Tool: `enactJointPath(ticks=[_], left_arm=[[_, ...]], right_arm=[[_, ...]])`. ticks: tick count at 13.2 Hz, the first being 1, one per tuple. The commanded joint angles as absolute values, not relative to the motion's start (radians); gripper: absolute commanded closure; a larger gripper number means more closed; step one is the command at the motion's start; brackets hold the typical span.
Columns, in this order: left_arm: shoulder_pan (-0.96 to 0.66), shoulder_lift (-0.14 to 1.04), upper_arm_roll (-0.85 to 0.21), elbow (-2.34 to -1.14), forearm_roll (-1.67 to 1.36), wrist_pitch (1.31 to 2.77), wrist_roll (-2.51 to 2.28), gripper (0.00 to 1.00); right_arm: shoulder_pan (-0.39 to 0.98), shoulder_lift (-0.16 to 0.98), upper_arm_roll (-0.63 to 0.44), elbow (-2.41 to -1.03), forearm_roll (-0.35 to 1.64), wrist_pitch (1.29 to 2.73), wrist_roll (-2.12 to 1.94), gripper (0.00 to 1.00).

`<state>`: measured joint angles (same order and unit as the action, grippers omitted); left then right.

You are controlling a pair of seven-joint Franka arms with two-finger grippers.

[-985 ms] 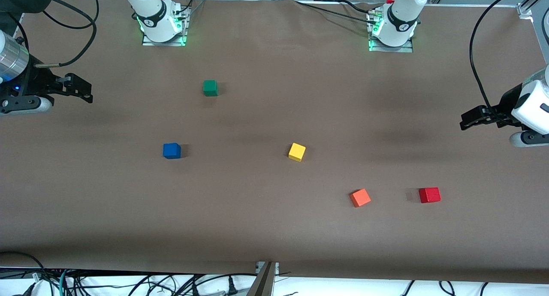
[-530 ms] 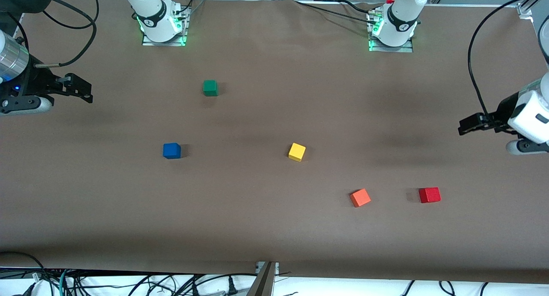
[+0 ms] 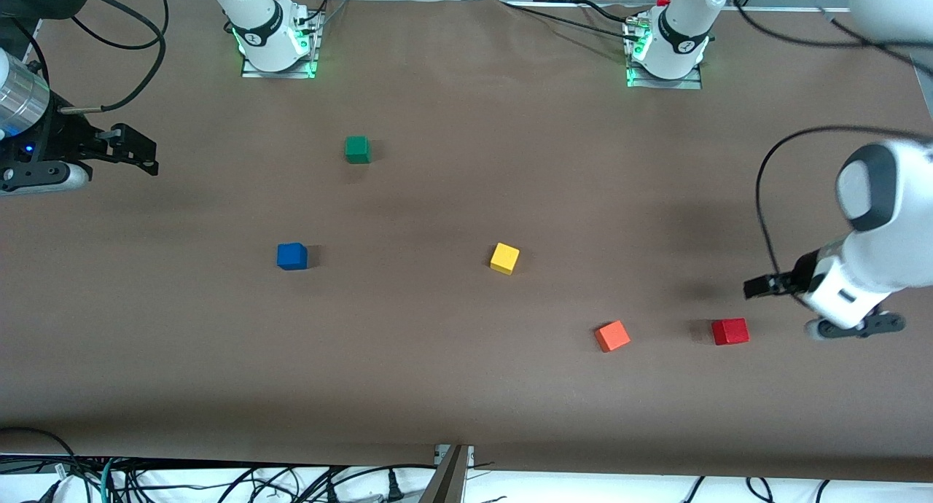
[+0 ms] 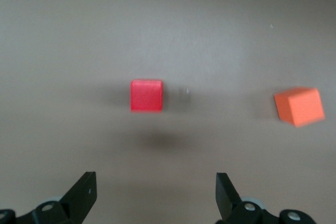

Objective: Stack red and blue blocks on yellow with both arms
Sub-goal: 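Grasp the red cube with the left gripper while the right gripper grasps the blue cube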

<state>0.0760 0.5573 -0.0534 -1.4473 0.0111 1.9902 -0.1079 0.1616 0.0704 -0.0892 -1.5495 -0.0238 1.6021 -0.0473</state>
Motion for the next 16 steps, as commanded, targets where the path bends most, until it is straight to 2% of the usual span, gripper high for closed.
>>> enactJointPath(ticks=[1, 5, 9, 10, 11, 12, 13, 15, 16], left_arm=[[0.084, 0.67, -0.051, -1.419, 0.002, 2.132, -0.091, 0.0], [0.092, 0.778, -0.051, -1.427, 0.029, 2.291, -0.091, 0.0], [0.107, 0.811, -0.051, -1.43, 0.066, 2.325, -0.091, 0.0], [0.116, 0.815, -0.051, -1.431, 0.066, 2.324, -0.089, 0.0], [0.126, 0.825, -0.051, -1.431, 0.061, 2.325, -0.089, 0.0], [0.127, 0.831, -0.051, -1.431, 0.057, 2.326, -0.089, 0.08], [0.129, 0.833, -0.051, -1.431, 0.055, 2.326, -0.09, 0.47], [0.127, 0.833, -0.051, -1.431, 0.054, 2.324, -0.097, 0.92], [0.127, 0.833, -0.052, -1.43, 0.052, 2.324, -0.106, 1.0]], right_arm=[[0.152, 0.087, -0.077, -1.532, -0.031, 1.603, -0.04, 0.0], [0.143, 0.176, -0.083, -1.531, -0.035, 1.618, -0.052, 0.0], [0.146, 0.294, -0.078, -1.531, -0.019, 1.643, -0.052, 0.0], [0.15, 0.31, -0.077, -1.531, -0.017, 1.688, -0.052, 0.0], [0.167, 0.363, -0.075, -1.54, 0.01, 1.797, -0.042, 0.0], [0.176, 0.394, -0.075, -1.54, 0.052, 1.854, -0.038, 0.0], [0.187, 0.431, -0.075, -1.54, 0.063, 1.906, -0.038, 0.0], [0.193, 0.506, -0.075, -1.543, 0.089, 1.983, -0.006, 0.0], [0.213, 0.535, -0.075, -1.545, 0.103, 2.014, 0.042, 0.0]])
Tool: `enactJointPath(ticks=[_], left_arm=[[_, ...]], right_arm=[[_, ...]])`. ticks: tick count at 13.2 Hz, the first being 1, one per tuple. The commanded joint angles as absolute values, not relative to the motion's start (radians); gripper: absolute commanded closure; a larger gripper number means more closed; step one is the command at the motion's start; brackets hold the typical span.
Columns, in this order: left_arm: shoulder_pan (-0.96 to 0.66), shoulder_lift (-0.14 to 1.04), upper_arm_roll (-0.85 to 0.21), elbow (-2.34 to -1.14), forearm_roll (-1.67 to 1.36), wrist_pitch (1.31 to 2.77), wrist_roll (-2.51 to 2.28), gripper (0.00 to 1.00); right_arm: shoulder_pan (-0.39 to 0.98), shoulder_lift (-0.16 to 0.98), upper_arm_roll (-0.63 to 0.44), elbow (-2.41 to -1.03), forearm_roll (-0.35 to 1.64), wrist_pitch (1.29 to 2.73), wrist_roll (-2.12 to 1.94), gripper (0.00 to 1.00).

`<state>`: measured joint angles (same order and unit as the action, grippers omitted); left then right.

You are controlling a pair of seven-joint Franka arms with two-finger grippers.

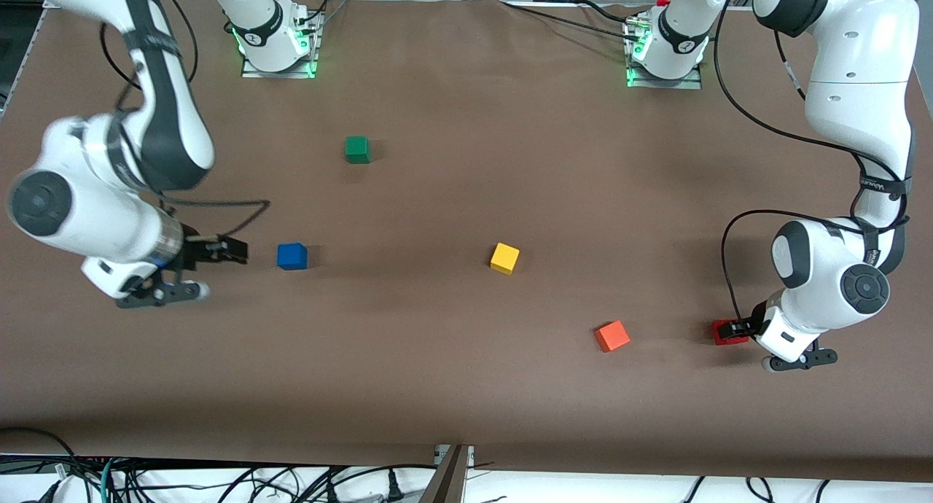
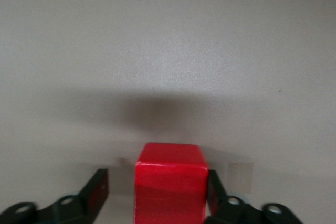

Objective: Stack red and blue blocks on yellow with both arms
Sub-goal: 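Grasp the red cube with the left gripper while the right gripper grasps the blue cube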

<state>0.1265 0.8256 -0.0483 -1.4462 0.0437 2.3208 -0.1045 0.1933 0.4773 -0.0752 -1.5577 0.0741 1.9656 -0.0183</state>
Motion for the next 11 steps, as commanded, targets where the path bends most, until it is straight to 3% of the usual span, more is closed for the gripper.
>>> enactJointPath(ticks=[1, 5, 9, 11], left_arm=[[0.126, 0.828, -0.055, -1.428, 0.052, 2.322, -0.109, 1.0], [0.062, 0.766, -0.086, -1.411, 0.035, 2.278, -0.115, 1.0], [-0.127, 0.672, -0.094, -1.411, 0.023, 2.183, -0.118, 1.0], [-0.236, 0.654, -0.092, -1.411, 0.025, 2.177, -0.231, 1.0]], right_arm=[[0.231, 0.567, -0.075, -1.545, 0.103, 2.041, 0.063, 0.0], [0.259, 0.598, -0.075, -1.667, 0.106, 2.183, 0.069, 0.0], [0.261, 0.562, -0.075, -1.791, 0.106, 2.212, 0.09, 0.01], [0.261, 0.529, -0.075, -1.868, 0.107, 2.241, 0.094, 0.07]])
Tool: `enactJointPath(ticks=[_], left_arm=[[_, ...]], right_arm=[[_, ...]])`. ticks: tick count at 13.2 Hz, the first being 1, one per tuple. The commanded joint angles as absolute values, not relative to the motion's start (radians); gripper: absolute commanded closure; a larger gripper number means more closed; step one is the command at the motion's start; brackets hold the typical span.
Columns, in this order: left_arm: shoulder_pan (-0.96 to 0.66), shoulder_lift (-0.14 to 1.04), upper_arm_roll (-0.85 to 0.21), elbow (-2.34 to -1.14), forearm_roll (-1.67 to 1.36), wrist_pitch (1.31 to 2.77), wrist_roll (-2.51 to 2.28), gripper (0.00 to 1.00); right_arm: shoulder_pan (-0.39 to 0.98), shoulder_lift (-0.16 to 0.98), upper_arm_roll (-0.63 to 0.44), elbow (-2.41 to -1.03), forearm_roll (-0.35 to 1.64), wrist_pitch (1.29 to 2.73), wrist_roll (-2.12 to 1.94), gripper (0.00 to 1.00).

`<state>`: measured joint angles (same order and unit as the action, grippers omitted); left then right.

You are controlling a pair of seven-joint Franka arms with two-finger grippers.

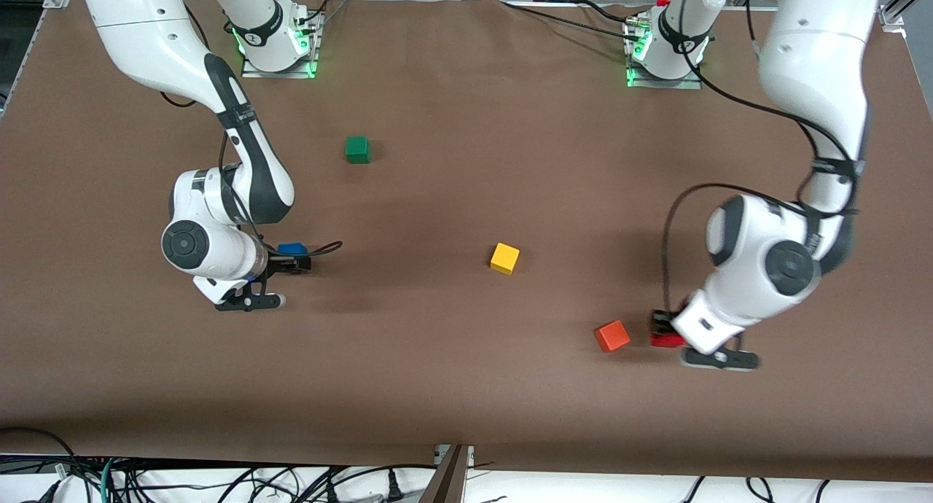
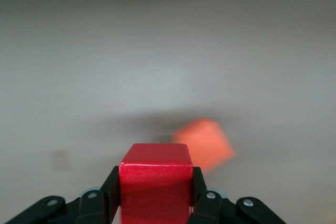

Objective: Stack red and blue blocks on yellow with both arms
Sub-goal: 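Carry the red cube onto the yellow cube with the left gripper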

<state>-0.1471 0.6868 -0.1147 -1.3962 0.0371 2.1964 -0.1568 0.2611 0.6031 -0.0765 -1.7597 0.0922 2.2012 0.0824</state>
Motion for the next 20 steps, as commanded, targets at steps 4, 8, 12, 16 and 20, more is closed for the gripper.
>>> enactJointPath(ticks=[4, 8, 12, 16, 20], left_arm=[[-0.308, 0.661, -0.078, -1.413, 0.025, 2.18, -0.388, 1.0], [-0.44, 0.663, -0.087, -1.413, 0.037, 2.178, -0.549, 1.0], [-0.544, 0.699, -0.086, -1.422, 0.046, 2.18, -0.54, 1.0], [-0.595, 0.716, -0.089, -1.437, 0.172, 2.18, -0.464, 1.0], [-0.609, 0.739, -0.087, -1.437, 0.181, 2.191, -0.445, 1.0]], right_arm=[[0.259, 0.506, -0.075, -1.924, 0.107, 2.29, 0.094, 0.33], [0.259, 0.509, -0.074, -1.918, 0.107, 2.295, 0.095, 0.54], [0.261, 0.494, -0.075, -1.78, 0.106, 2.177, 0.095, 0.67], [0.262, 0.502, -0.075, -1.528, 0.107, 1.898, 0.097, 0.67], [0.287, 0.506, -0.075, -1.431, 0.109, 1.807, 0.171, 0.67]])
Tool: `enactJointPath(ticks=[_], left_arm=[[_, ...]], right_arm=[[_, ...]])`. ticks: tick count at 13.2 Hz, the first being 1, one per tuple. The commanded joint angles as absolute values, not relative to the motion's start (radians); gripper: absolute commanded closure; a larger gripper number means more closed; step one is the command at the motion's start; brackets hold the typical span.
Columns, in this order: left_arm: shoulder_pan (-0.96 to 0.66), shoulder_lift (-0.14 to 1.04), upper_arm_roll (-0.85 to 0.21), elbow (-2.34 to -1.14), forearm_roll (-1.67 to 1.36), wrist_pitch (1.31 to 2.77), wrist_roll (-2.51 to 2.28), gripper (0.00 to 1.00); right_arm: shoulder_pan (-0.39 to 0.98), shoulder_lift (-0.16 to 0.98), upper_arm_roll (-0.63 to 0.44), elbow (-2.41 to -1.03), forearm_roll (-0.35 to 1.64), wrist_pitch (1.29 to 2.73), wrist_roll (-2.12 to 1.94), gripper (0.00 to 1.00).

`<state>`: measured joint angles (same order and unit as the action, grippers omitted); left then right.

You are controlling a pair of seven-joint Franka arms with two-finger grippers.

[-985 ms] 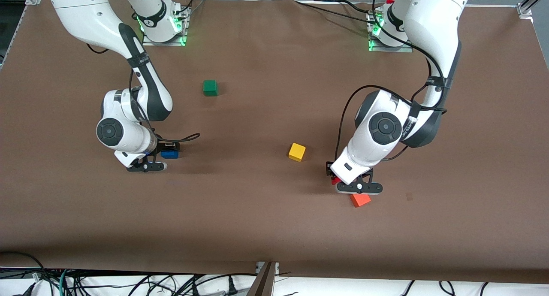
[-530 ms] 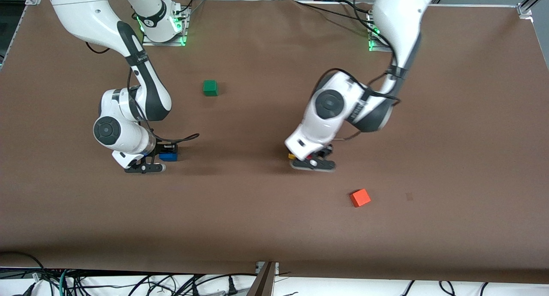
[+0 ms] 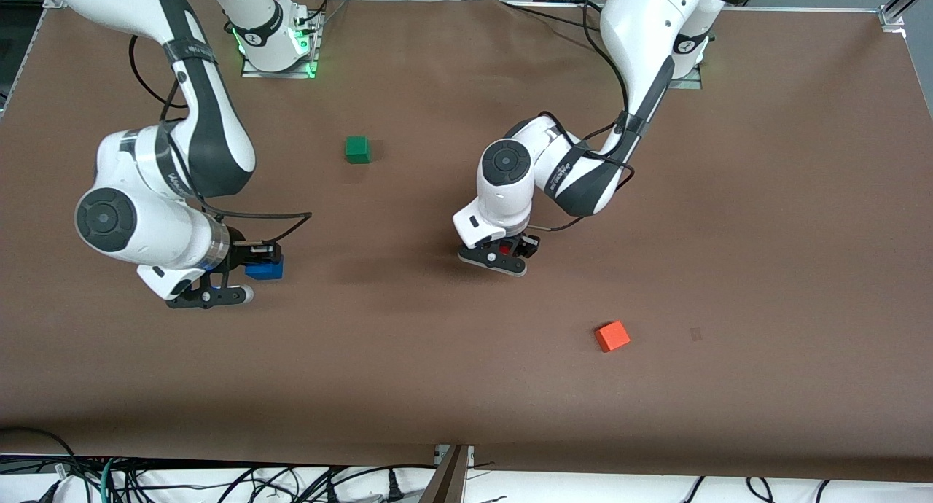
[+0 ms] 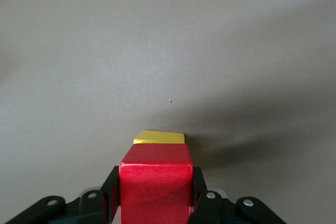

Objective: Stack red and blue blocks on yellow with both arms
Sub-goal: 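Carry the red cube onto the yellow cube with the left gripper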

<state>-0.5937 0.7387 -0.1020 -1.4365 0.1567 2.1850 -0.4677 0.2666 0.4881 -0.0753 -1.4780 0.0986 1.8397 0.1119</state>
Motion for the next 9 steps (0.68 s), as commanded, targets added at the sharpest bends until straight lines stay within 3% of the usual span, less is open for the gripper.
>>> enactJointPath(ticks=[1, 5, 6, 7, 9], left_arm=[[-0.607, 0.739, -0.089, -1.439, 0.19, 2.191, -0.443, 1.0], [-0.601, 0.741, -0.089, -1.437, 0.195, 2.191, -0.442, 1.0], [-0.598, 0.739, -0.087, -1.434, 0.192, 2.191, -0.443, 0.69], [-0.594, 0.735, -0.086, -1.43, 0.186, 2.189, -0.451, 0.01], [-0.586, 0.712, -0.087, -1.42, 0.176, 2.175, -0.46, 0.0]], right_arm=[[0.305, 0.506, -0.075, -1.427, 0.107, 1.807, 0.199, 0.67], [0.324, 0.54, -0.074, -1.356, 0.112, 1.781, 0.261, 0.67], [0.324, 0.552, -0.074, -1.329, 0.132, 1.767, 0.279, 0.67], [0.331, 0.566, -0.075, -1.307, 0.15, 1.764, 0.293, 0.67], [0.34, 0.568, -0.075, -1.302, 0.152, 1.766, 0.299, 0.67]])
